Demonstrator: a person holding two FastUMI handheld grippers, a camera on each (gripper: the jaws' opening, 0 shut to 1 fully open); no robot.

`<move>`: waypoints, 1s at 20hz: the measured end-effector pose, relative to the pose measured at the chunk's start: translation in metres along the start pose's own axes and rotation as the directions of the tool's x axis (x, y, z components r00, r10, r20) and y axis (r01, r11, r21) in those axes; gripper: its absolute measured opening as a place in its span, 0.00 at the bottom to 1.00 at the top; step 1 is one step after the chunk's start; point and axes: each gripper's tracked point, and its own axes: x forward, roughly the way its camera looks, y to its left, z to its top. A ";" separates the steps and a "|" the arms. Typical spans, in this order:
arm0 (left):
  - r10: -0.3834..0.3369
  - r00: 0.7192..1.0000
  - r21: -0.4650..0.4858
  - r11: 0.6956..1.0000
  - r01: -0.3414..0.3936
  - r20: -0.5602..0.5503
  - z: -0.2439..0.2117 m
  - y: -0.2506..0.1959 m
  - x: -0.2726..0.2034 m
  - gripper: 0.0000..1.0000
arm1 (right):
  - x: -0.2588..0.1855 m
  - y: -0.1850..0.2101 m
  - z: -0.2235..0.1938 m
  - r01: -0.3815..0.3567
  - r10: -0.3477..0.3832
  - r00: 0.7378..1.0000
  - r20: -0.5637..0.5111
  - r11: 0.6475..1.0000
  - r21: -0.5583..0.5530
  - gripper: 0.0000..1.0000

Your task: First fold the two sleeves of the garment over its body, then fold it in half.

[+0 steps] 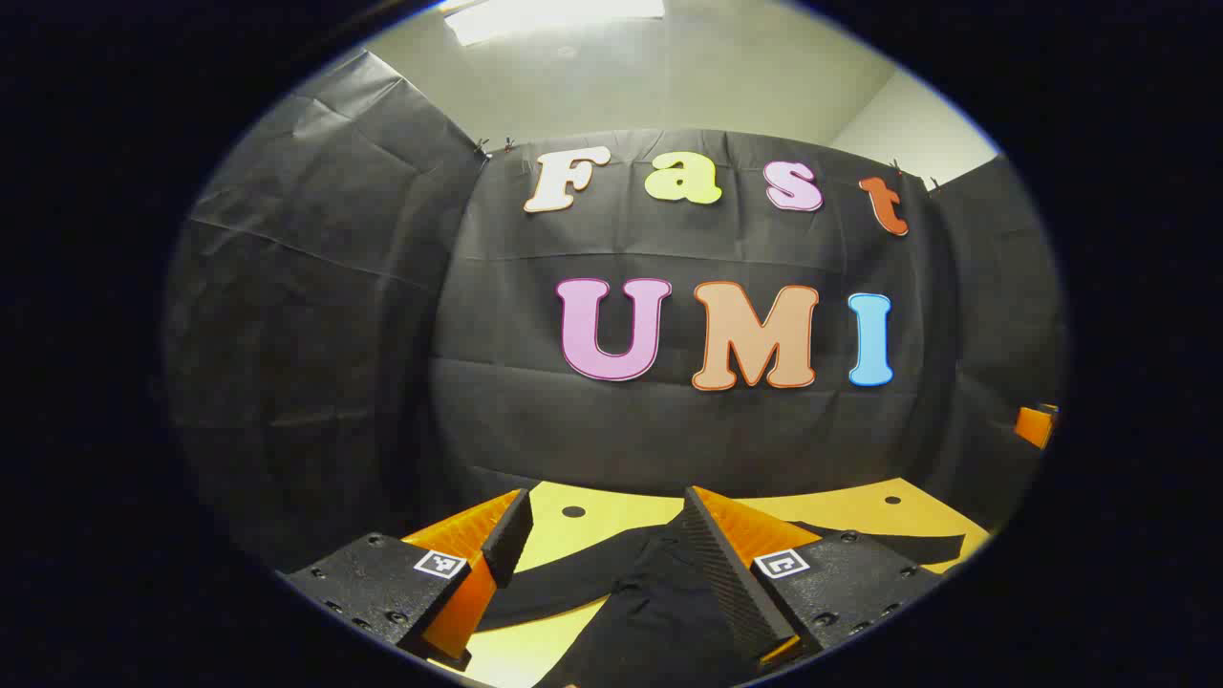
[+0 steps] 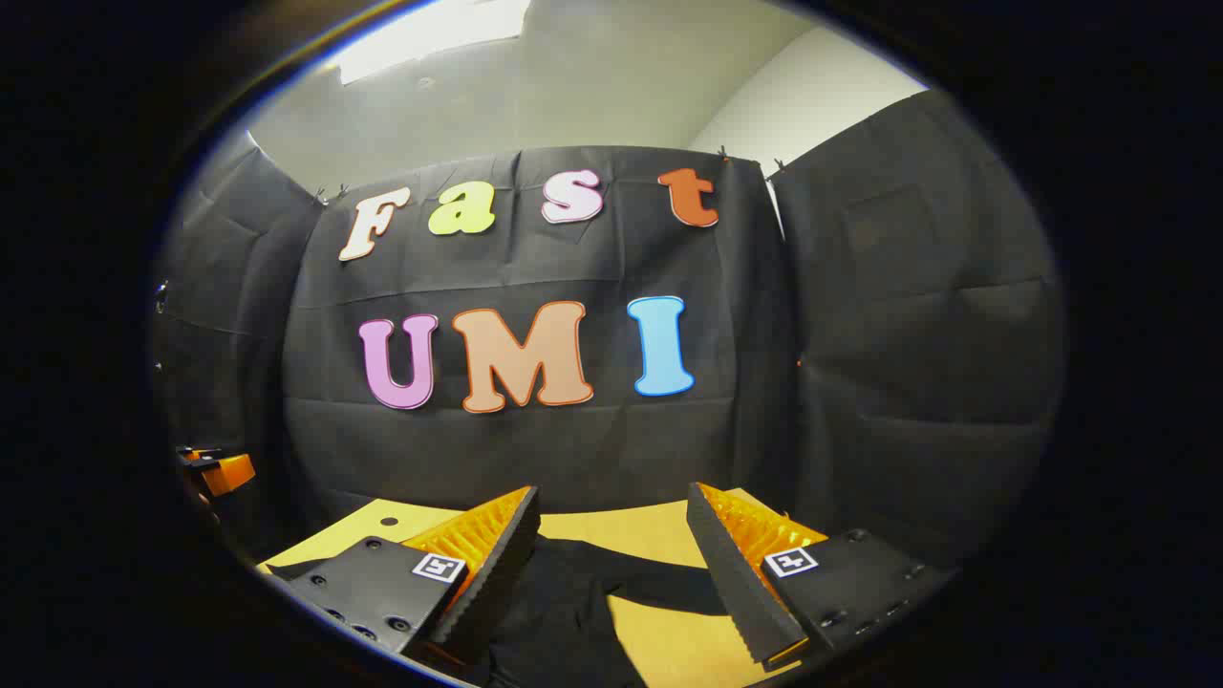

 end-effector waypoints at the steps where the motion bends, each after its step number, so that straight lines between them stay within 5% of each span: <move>1: 0.003 1.000 0.003 1.000 -0.003 0.006 0.002 0.001 0.000 0.92 | 0.001 0.003 0.000 -0.007 0.007 1.000 0.000 1.000 -0.004 0.97; 20: -0.017 0.995 -0.034 0.999 0.014 -0.095 -0.030 -0.009 -0.009 0.92 | 0.000 0.016 -0.001 -0.021 0.022 1.000 0.011 0.997 -0.075 0.97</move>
